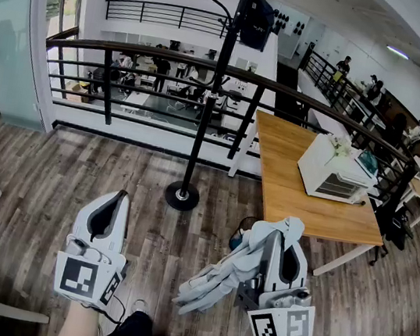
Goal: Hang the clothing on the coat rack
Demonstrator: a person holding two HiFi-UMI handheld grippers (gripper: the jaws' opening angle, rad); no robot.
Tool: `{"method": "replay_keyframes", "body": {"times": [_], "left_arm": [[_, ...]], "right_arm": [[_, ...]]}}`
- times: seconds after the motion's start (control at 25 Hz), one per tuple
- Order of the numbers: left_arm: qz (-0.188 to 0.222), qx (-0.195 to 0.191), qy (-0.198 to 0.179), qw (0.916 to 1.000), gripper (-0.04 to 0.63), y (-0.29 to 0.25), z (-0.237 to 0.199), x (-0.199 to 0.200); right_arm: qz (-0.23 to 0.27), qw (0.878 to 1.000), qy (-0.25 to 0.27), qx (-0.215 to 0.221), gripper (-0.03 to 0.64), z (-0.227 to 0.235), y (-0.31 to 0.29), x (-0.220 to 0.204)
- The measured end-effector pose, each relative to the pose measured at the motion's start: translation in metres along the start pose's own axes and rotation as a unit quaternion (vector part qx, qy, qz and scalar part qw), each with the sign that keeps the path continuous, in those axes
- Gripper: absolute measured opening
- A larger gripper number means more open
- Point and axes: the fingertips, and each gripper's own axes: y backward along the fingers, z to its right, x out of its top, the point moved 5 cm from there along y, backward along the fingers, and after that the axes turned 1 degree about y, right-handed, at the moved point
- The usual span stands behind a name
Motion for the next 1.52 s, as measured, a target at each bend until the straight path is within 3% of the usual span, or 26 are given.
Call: {"method": "replay_keyframes", "body": {"times": [0.44,0.84,1.52], "left_arm": [[-0.001,-0.006,0.003,1.0,0.009,-0.005,0.001,0.0],[0.004,-0.024,0.004,0.9997,0.009,-0.045,-0.017,-0.007],[0.014,-0.042,0.006,0.999,0.009,-0.128,-0.098,-0.04]], "right_arm": [[-0.003,1.0,0.001,-0.005,0.011,0.001,-0.001,0.0],[0.01,1.0,0.005,-0.026,0.011,0.012,-0.033,-0.008],[0.025,0.998,0.009,-0.057,0.011,0.006,-0.128,-0.055]]}}
